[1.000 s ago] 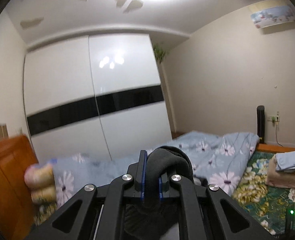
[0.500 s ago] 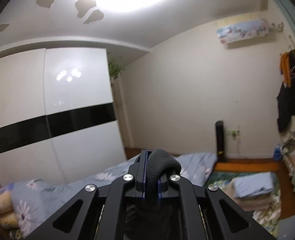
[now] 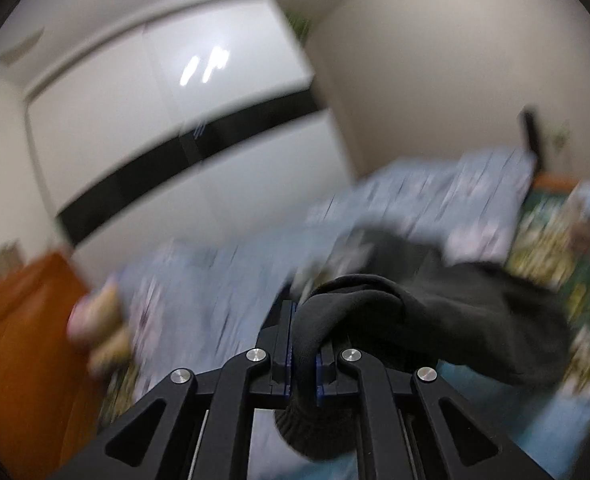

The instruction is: Fold clothes

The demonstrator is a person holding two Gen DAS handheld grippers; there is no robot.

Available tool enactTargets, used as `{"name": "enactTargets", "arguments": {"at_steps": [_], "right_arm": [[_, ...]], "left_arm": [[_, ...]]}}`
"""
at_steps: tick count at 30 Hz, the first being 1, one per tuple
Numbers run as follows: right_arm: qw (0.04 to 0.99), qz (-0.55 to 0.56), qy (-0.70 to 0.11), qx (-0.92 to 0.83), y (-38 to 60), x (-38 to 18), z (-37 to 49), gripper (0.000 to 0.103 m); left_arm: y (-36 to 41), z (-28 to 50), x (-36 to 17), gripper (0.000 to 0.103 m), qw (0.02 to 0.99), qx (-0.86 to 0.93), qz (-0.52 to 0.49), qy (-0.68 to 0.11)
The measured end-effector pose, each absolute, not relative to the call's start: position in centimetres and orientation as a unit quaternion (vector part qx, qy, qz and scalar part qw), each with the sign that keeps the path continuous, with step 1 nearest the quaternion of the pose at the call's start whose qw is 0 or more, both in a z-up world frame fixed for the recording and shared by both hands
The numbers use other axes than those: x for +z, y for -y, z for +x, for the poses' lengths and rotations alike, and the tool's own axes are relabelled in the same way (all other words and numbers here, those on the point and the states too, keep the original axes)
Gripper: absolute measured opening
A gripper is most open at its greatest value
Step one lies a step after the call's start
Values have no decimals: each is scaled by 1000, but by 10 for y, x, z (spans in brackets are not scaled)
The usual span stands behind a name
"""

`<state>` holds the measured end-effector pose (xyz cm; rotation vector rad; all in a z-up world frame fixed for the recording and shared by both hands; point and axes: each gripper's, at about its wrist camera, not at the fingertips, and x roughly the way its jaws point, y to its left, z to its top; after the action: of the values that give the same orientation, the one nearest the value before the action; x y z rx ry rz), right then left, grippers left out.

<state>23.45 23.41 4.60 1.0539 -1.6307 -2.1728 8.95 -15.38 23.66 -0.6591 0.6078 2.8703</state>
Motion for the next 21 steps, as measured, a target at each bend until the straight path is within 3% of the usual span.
{"name": "enactTargets", "arguments": {"at_steps": [5,10,15,16,18,19,21], "right_arm": [[131,431,579,-680,-191,10,199,103],[84,508,521,-681,-155,-21,166,103],[3,507,496,-705,-173,-31,164,102],[-10,502,502,-705,-180,-32,165,102],[-29,495,510,-702,-192,-34,164,102],[-35,495,509,-703,-197,-34,163,102],[-35,488,513,-705,-206,-31,162,102]], "left_arm": [[216,75,135,9,7,932,-335,-141],[229,49,50,11,-29,909,-394,-135],[234,42,5,13,-4,882,-456,-116],[235,47,5,17,12,881,-462,-106],[246,57,6,35,37,874,-482,-51],[254,61,7,50,47,867,-495,-10],[277,71,5,57,62,848,-518,99]]}}
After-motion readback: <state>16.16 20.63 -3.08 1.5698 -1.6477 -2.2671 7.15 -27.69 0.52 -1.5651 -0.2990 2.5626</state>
